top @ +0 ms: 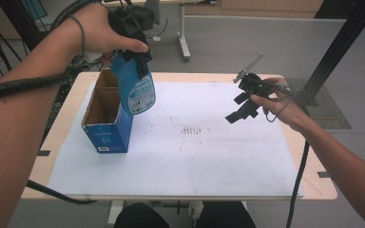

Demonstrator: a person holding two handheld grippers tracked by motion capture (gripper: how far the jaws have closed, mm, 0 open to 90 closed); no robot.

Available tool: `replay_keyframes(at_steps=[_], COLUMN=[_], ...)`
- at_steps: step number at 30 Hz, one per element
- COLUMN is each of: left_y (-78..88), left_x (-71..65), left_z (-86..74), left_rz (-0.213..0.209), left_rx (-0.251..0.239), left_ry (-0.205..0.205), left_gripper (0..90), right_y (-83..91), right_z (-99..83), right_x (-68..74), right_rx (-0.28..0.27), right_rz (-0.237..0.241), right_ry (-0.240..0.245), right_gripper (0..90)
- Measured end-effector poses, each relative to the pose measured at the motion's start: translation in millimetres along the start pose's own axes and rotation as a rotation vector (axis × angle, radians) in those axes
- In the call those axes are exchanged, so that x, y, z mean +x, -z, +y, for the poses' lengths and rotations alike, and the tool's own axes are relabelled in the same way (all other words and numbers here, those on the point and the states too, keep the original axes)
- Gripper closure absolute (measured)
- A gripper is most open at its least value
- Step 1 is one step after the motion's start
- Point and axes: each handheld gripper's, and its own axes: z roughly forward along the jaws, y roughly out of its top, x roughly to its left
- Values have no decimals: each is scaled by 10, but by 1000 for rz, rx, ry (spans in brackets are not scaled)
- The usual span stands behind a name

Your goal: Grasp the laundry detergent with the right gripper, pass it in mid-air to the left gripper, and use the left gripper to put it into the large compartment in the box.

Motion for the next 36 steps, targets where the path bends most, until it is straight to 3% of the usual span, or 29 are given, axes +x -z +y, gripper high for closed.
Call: replay_keyframes(at_steps=[11,13,25,31,36], left_y=[208,237,452,497,507], left_x=[355,393,754,849,915], left_z=[23,25,-10,-46,-121], left_rz=[52,52,54,71,54], left_rx=[6,1,-58,-48,-63], left_ry=[259,291,577,672,741], left_gripper=[359,358,359,359,359], right_y=[127,132,160,173,192], right_z=[-57,-66,-49,-41,-54], right_x=[-84,-90,-97,-87,-81], right_rx=[27,28,63,69,76], right_rz=[-13,-14,-15,-17,-25], right_ry=[-35,-42,-35,-29,-25], right_gripper=[43,43,45,45,45])
